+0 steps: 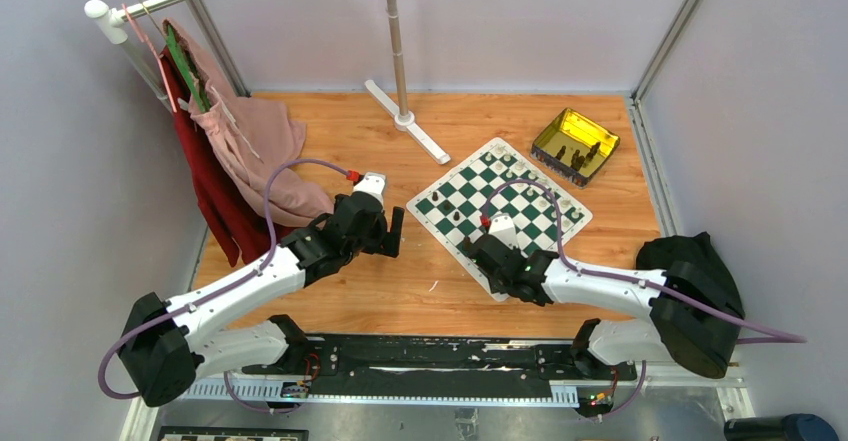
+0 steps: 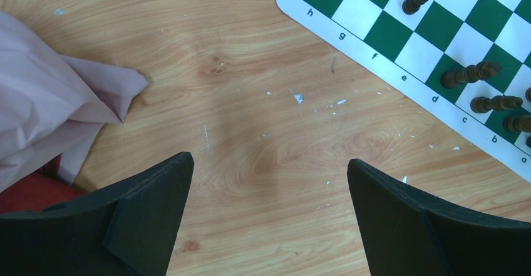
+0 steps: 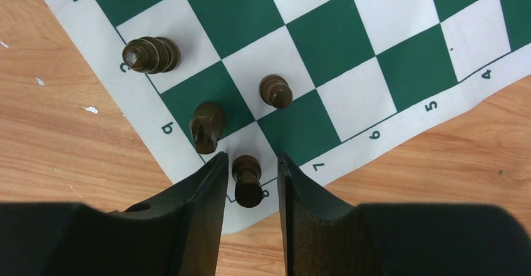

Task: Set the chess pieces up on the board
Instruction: Place the chess piece on the chessboard, then pick up the chess piece from the storage box.

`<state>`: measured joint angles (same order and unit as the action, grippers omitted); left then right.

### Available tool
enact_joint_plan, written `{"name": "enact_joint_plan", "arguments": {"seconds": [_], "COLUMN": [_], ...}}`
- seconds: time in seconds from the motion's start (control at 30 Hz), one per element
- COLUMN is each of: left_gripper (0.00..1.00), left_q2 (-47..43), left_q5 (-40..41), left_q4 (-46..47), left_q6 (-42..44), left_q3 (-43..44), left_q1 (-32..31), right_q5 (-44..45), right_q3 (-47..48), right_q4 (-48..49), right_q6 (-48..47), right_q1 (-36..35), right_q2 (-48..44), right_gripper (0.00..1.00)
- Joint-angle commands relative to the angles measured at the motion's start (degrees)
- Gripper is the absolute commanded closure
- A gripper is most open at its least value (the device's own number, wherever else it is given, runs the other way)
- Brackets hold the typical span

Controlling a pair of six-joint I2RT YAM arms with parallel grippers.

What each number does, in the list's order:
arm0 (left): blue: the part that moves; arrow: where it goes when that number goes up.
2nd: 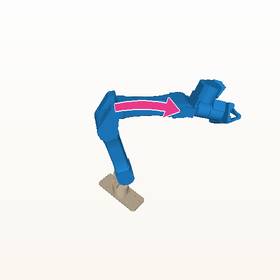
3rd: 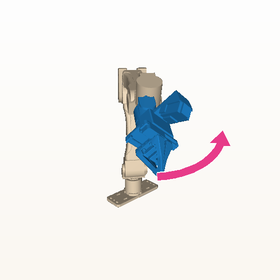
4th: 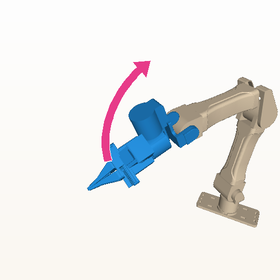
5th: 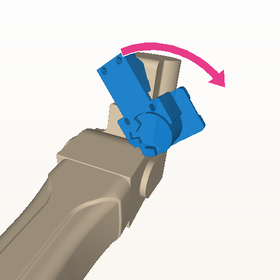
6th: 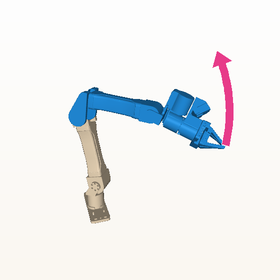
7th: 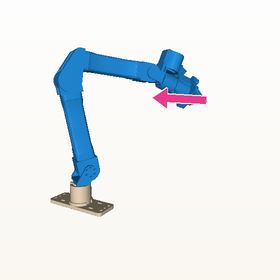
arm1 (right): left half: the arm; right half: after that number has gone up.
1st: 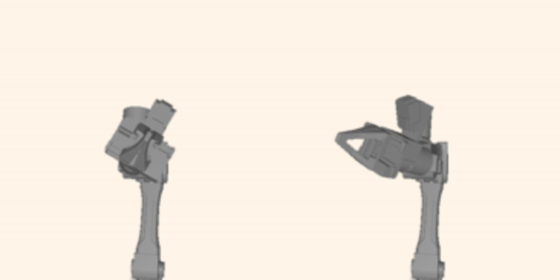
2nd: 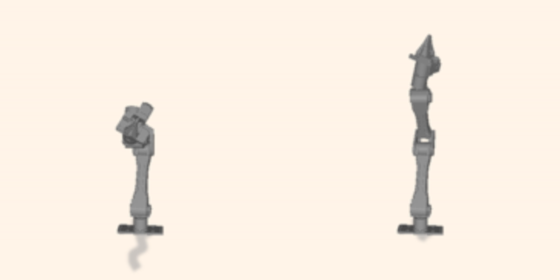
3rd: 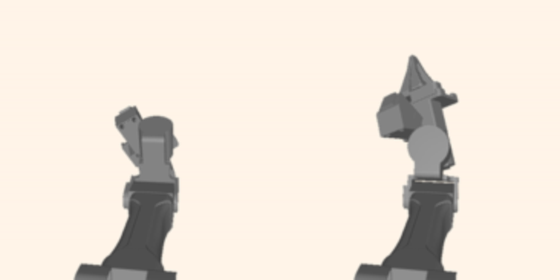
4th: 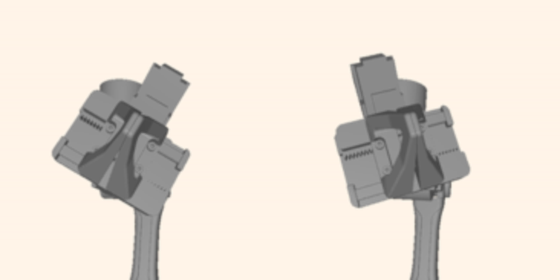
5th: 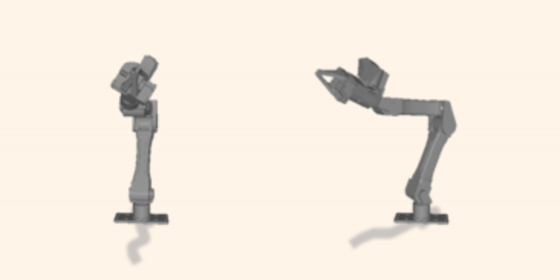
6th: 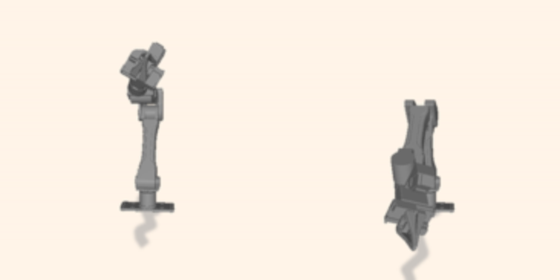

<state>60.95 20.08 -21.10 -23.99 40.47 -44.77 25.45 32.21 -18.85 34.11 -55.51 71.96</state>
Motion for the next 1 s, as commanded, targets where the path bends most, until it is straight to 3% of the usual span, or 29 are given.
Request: {"name": "enact_joint_plan", "arguments": {"seconds": [0.0, 0.53, 0.77, 0.97], "left_gripper": [0.00, 0.00, 0.00, 0.00], "left_q2": [0.5, 0.6, -1.6, -2.5], "left_q5": [-0.1, -0.5, -0.1, -0.1], "left_q4": [1.3, 2.1, 0.5, -0.8], "left_q6": [0.8, 0.2, 0.8, 1.8], "left_q3": [1.0, 2.8, 4.7, 6.2], "left_q1": [-0.3, -0.7, -0.8, -0.8], "right_q5": [1.0, 2.9, 11.4, 10.9], "right_q3": [1.5, 8.1, 14.9, 24.6], "right_q4": [-1.5, -14.3, -18.0, -17.1], "right_q6": [-0.1, -0.3, -3.9, -12.6], "right_q1": [-0.8, -1.2, -0.9, 11.0], "right_q2": [-0.1, -10.1, -13.4, -8.5], "right_gripper": [0.60, 0.61, 0.60, 0.58]}}
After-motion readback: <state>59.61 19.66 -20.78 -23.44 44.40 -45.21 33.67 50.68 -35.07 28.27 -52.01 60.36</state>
